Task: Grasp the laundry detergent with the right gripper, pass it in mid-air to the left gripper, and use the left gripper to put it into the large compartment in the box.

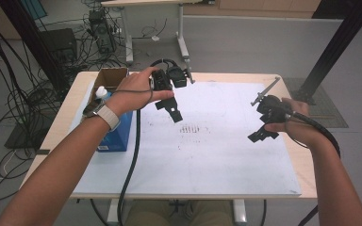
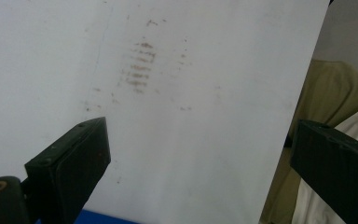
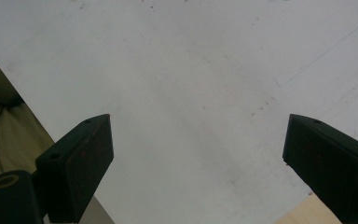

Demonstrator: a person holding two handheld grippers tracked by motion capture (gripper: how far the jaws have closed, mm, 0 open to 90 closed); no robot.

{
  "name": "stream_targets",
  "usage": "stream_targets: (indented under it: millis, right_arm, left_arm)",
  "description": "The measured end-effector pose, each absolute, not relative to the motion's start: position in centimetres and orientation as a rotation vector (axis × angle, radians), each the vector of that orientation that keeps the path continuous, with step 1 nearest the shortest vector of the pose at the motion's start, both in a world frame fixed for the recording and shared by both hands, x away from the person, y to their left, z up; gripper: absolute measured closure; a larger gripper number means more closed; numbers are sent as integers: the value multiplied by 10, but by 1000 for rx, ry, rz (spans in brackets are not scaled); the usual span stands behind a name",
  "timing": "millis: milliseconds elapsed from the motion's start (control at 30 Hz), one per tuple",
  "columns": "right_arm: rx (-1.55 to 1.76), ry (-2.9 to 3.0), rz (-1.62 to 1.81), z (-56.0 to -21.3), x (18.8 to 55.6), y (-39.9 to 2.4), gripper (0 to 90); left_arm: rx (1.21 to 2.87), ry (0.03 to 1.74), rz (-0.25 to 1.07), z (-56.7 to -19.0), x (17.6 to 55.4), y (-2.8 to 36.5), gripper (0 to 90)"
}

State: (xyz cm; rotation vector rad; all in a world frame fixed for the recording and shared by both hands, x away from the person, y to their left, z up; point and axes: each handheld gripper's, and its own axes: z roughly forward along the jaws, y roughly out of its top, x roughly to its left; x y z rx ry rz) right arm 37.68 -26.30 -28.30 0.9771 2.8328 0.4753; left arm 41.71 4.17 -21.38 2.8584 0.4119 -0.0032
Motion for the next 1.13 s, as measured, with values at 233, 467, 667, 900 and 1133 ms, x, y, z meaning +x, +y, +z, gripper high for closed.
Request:
stream_targets:
  millis: [233, 467, 667, 900, 1133]
  right_arm:
    - [984, 2834, 482, -285, 374, -266, 84]
    - [980, 2836, 485, -287, 374, -266, 84]
    - [980, 2836, 485, -288, 374, -268, 84]
    - [980, 2837, 492, -289, 374, -268, 84]
    - [974, 2839, 494, -290, 374, -267, 84]
  left_arm:
    - [2848, 418, 1, -213, 416, 42, 55]
    - [2847, 425, -1, -214, 415, 41, 55]
    - [2845, 430, -4, -216, 415, 41, 55]
    - [2844, 438, -4, -215, 415, 42, 55]
    - [2838, 450, -9, -215, 416, 44, 56]
